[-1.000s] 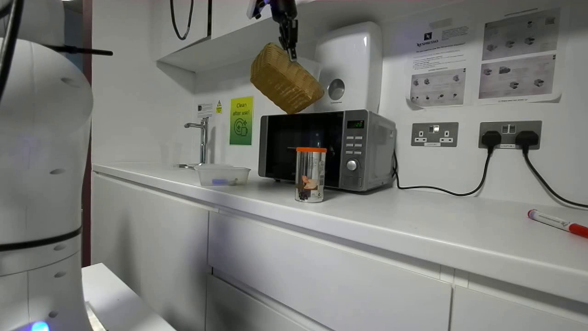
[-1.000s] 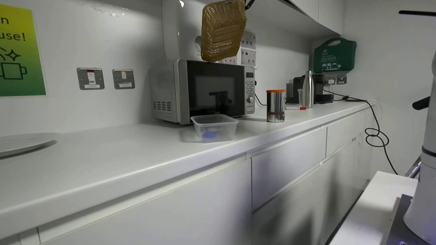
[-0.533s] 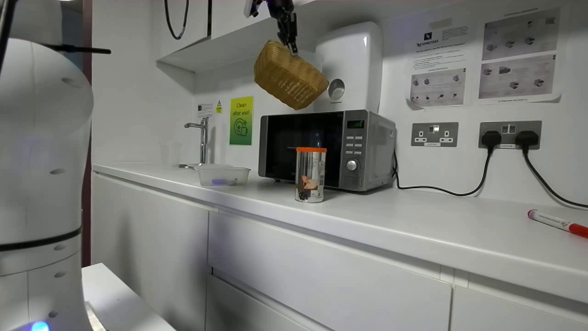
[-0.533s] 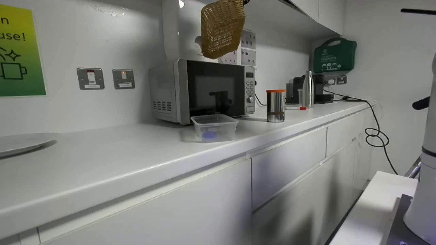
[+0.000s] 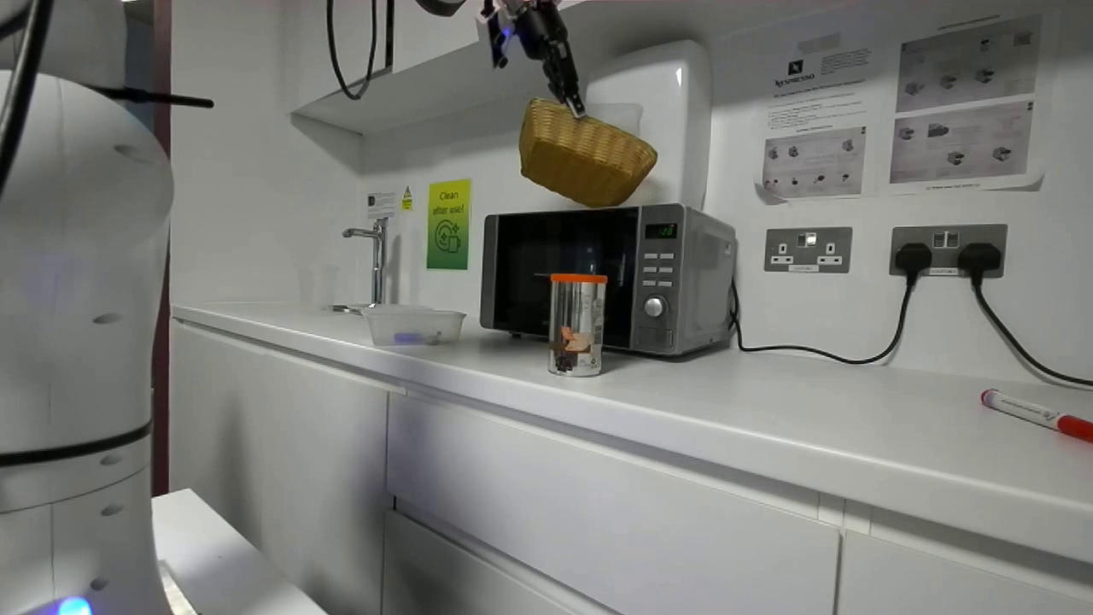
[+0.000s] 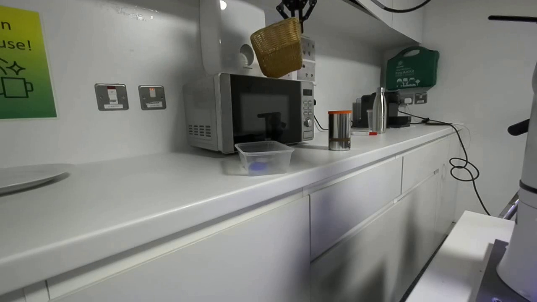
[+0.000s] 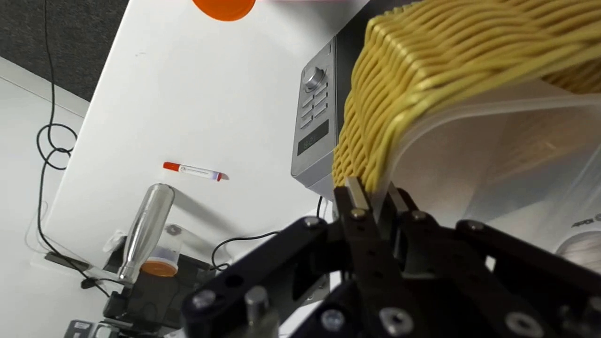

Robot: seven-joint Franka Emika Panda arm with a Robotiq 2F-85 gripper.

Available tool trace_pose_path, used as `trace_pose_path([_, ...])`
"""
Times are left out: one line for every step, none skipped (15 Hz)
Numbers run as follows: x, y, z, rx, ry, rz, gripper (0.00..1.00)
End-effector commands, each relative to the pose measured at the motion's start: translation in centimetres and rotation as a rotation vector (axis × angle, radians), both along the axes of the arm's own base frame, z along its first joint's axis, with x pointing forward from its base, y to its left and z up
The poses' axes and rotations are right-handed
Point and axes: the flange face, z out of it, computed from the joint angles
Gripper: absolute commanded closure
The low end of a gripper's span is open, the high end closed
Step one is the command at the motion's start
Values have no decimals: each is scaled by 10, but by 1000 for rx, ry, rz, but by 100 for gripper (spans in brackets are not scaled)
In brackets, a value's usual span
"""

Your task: Put the lunchboxes on top of the microwave

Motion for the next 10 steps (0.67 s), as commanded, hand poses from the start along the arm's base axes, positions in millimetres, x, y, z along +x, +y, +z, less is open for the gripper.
trace_pose_path([11, 4, -19, -41, -74, -109, 97])
trace_pose_path([13, 7, -25, -63, -93, -133, 97])
trace_pose_path([15, 9, -32, -89, -105, -159, 97])
trace_pose_path([17, 13, -39, -121, -112, -179, 97])
trace_pose_path([19, 17, -47, -150, -113, -200, 97])
trace_pose_path([21, 22, -54, -185, -108, -223, 97])
trace_pose_path([22, 26, -61, -212, -104, -239, 97])
trace_pose_path([23, 31, -68, -227, -85, -255, 97])
trace_pose_path([25, 35, -76, -237, -72, -270, 97])
trace_pose_path([26, 39, -82, -243, -57, -284, 97])
